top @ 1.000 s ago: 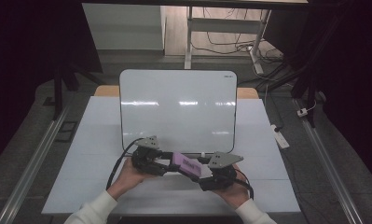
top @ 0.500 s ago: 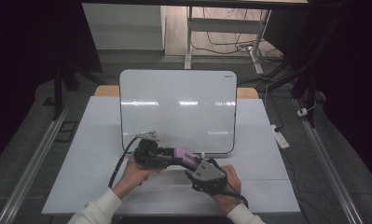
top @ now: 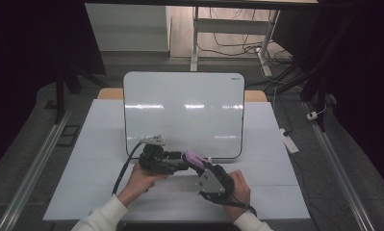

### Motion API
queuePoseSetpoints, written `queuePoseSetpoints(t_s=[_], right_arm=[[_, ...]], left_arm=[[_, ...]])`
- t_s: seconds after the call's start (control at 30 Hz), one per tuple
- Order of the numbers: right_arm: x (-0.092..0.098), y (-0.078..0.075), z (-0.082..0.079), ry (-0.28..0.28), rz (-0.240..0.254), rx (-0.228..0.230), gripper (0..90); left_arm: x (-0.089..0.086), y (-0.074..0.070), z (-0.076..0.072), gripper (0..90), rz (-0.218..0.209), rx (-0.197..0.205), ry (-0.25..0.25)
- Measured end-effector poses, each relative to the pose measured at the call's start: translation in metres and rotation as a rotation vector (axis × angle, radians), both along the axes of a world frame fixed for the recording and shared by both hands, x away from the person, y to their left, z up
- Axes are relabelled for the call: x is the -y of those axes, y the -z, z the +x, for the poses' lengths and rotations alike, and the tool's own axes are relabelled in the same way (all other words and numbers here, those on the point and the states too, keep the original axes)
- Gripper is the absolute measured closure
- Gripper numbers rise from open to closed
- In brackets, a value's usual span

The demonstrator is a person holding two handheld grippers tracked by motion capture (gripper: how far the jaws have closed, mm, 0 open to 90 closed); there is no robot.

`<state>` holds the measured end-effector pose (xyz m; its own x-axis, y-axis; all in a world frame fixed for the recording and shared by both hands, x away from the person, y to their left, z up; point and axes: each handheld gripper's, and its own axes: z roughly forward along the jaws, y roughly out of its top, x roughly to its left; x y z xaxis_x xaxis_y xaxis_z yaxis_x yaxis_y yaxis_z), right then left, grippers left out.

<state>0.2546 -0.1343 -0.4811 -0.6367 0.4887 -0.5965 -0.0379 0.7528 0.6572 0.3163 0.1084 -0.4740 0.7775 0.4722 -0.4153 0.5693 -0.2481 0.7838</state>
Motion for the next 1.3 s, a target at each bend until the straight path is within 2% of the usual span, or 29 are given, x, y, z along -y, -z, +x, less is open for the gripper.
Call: queuePoseSetpoints(t_s=[0.1,0.2,0.37,0.43,0.53,0.67,0.83,0.97,1.13,1.23,1.3], right_arm=[[0.013,-0.009,0.009,0.041,0.086,-0.023,63.5],[0.031,-0.024,0.023,0.115,0.189,-0.038,63.5],[0.061,-0.055,0.057,0.252,0.382,-0.073,63.4],[0.068,-0.066,0.07,0.287,0.449,-0.083,63.4],[0.069,-0.082,0.087,0.344,0.472,-0.073,63.4],[0.065,-0.095,0.111,0.408,0.478,-0.077,63.3],[0.059,-0.106,0.137,0.46,0.497,-0.115,63.0],[0.054,-0.109,0.152,0.499,0.496,-0.128,62.7],[0.052,-0.111,0.16,0.504,0.512,-0.132,61.6],[0.055,-0.11,0.161,0.489,0.537,-0.143,60.4],[0.057,-0.11,0.158,0.481,0.539,-0.133,54.9]], left_arm=[[-0.011,-0.004,-0.005,26.3,0.012,0.033,-0.036],[-0.028,-0.005,-0.016,24.4,0.039,0.064,-0.066],[-0.059,-0.002,-0.035,23.2,0.091,0.078,-0.12],[-0.071,-0.001,-0.044,22.6,0.122,0.089,-0.141],[-0.089,0.002,-0.056,22.6,0.149,0.097,-0.171],[-0.11,0.008,-0.069,22.7,0.154,0.091,-0.213],[-0.129,0.014,-0.079,22.7,0.173,0.09,-0.247],[-0.139,0.016,-0.082,22.6,0.165,0.084,-0.268],[-0.145,0.016,-0.082,22.5,0.158,0.082,-0.279],[-0.145,0.017,-0.082,22.4,0.16,0.08,-0.281],[-0.145,0.017,-0.083,22.3,0.161,0.077,-0.283]])
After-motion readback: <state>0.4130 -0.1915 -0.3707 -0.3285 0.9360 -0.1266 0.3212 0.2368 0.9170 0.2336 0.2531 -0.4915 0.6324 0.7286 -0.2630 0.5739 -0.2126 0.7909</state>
